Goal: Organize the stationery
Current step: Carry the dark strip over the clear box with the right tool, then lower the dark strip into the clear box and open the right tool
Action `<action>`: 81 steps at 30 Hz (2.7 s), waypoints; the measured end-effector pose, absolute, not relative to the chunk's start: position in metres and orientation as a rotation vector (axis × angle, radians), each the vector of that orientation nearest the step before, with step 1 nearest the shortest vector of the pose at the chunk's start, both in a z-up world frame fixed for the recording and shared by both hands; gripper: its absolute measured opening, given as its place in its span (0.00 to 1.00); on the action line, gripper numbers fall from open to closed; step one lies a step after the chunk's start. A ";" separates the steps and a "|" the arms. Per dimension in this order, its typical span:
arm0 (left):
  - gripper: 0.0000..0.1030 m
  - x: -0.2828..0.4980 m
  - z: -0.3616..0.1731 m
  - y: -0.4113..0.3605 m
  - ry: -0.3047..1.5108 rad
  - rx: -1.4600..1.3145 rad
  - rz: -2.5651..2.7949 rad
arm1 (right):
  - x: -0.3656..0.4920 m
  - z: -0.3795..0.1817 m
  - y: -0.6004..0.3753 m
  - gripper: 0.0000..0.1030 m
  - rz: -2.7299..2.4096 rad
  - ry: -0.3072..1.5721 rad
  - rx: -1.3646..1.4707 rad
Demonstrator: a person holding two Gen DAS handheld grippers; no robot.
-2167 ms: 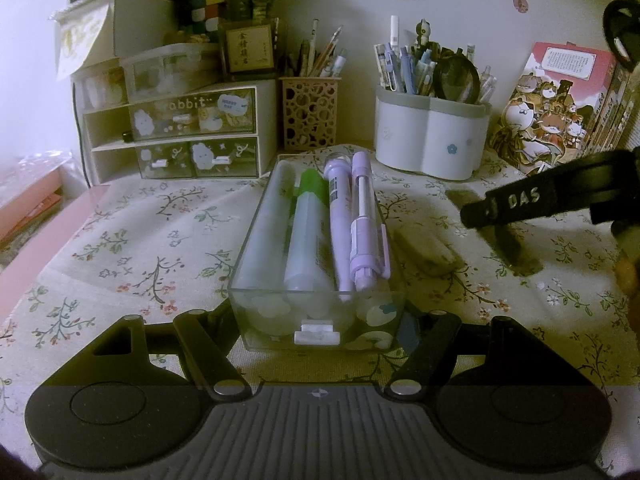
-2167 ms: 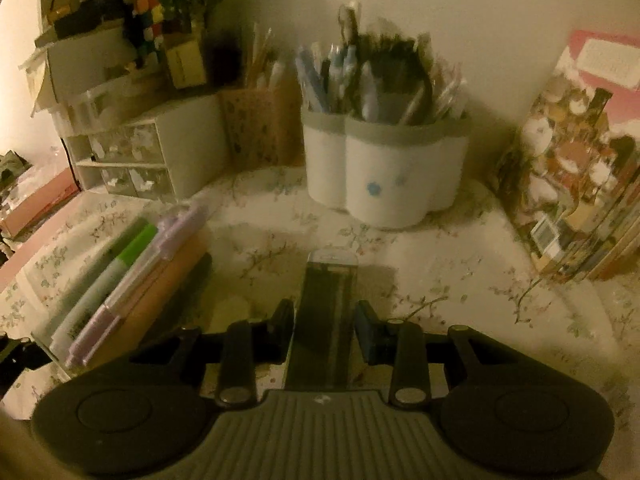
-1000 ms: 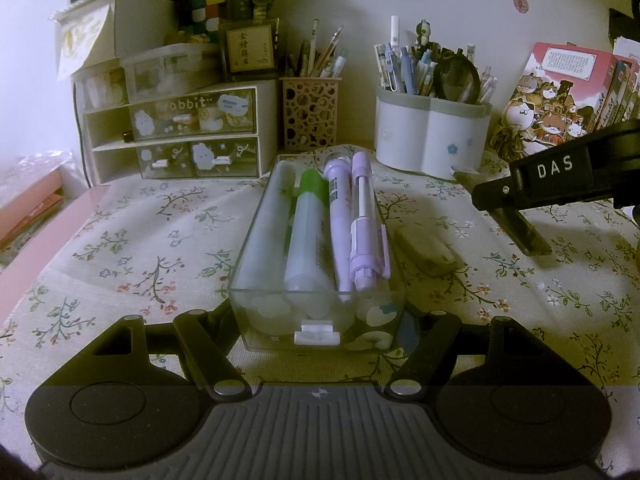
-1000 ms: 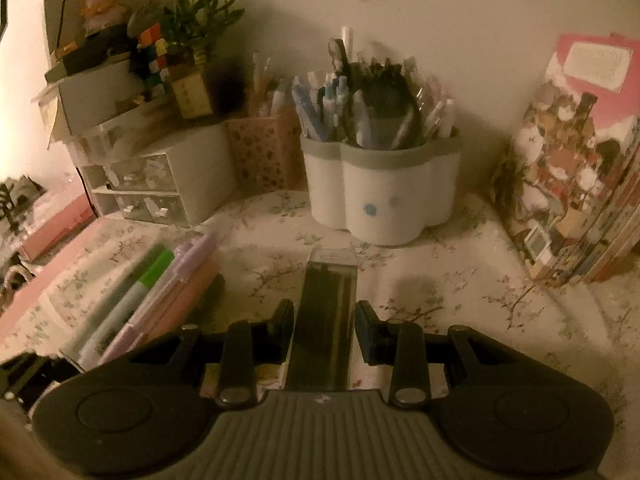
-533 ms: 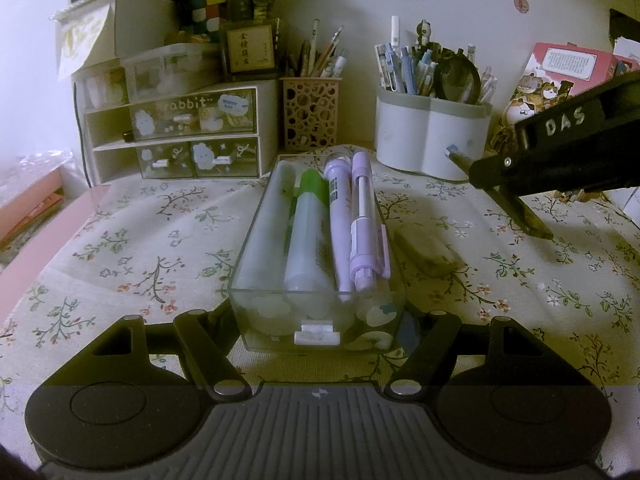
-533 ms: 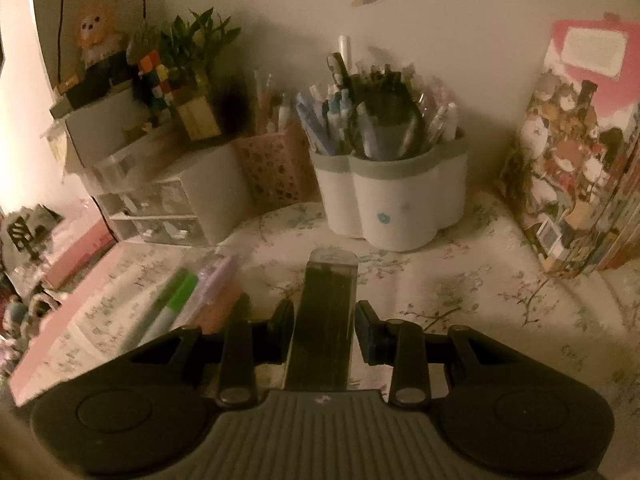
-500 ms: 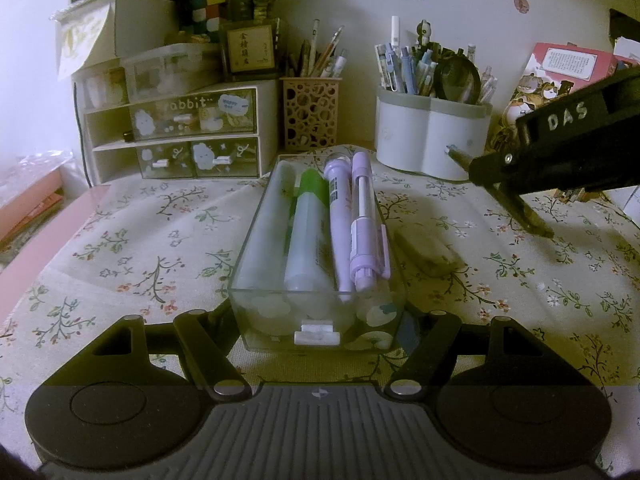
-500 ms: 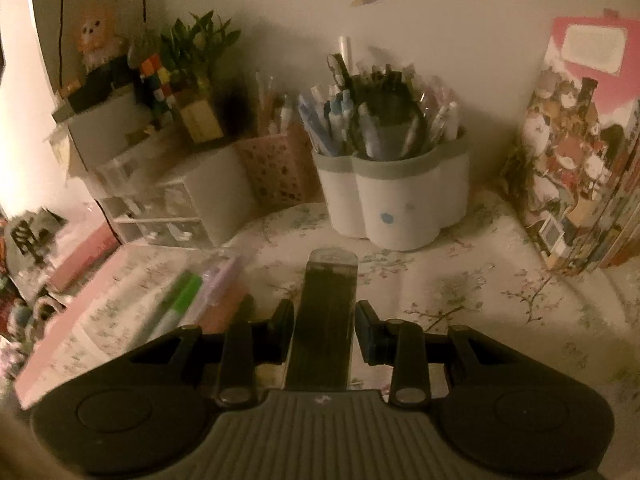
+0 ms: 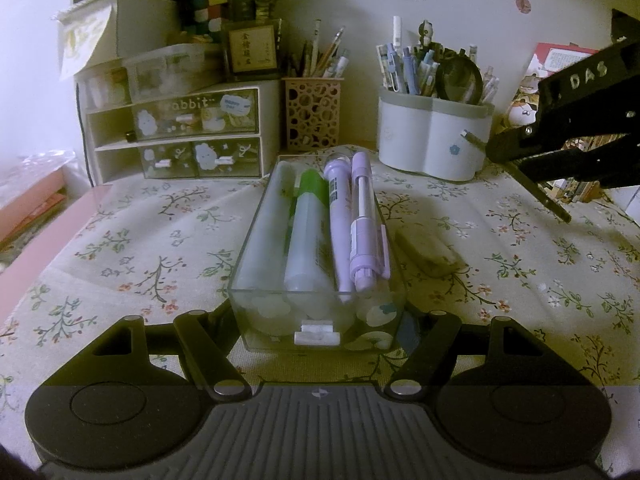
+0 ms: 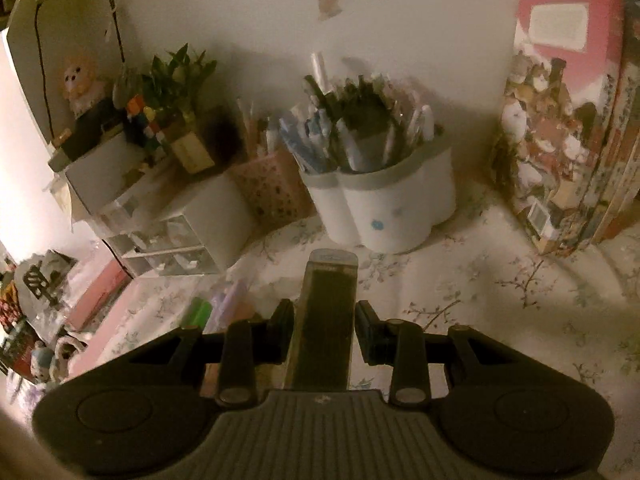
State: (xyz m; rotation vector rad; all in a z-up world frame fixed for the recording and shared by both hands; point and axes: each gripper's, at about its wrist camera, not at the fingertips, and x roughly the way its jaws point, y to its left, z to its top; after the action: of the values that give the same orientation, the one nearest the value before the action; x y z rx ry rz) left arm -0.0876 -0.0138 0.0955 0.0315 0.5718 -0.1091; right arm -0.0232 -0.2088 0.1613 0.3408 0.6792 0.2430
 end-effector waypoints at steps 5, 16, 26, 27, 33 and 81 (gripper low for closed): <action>0.70 -0.089 0.096 -0.013 0.571 0.030 -0.099 | -0.026 0.167 -0.208 0.38 0.269 0.675 0.381; 0.70 -0.089 0.097 -0.012 0.572 0.031 -0.098 | -0.024 0.169 -0.210 0.38 0.274 0.681 0.410; 0.70 -0.088 0.097 -0.011 0.572 0.030 -0.098 | -0.018 0.176 -0.199 0.38 0.320 0.693 0.434; 0.70 -0.088 0.097 -0.011 0.572 0.029 -0.099 | -0.018 0.176 -0.196 0.38 0.326 0.699 0.437; 0.70 -0.087 0.097 -0.010 0.572 0.030 -0.099 | -0.015 0.175 -0.187 0.38 0.372 0.726 0.479; 0.70 -0.087 0.098 -0.011 0.573 0.028 -0.100 | 0.028 0.167 -0.121 0.39 0.411 0.921 0.527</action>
State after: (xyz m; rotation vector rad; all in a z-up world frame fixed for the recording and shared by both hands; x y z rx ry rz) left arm -0.0873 -0.0109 0.0980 0.0285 0.5731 -0.0997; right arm 0.0284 -0.1210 0.1672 0.5272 0.9206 0.4113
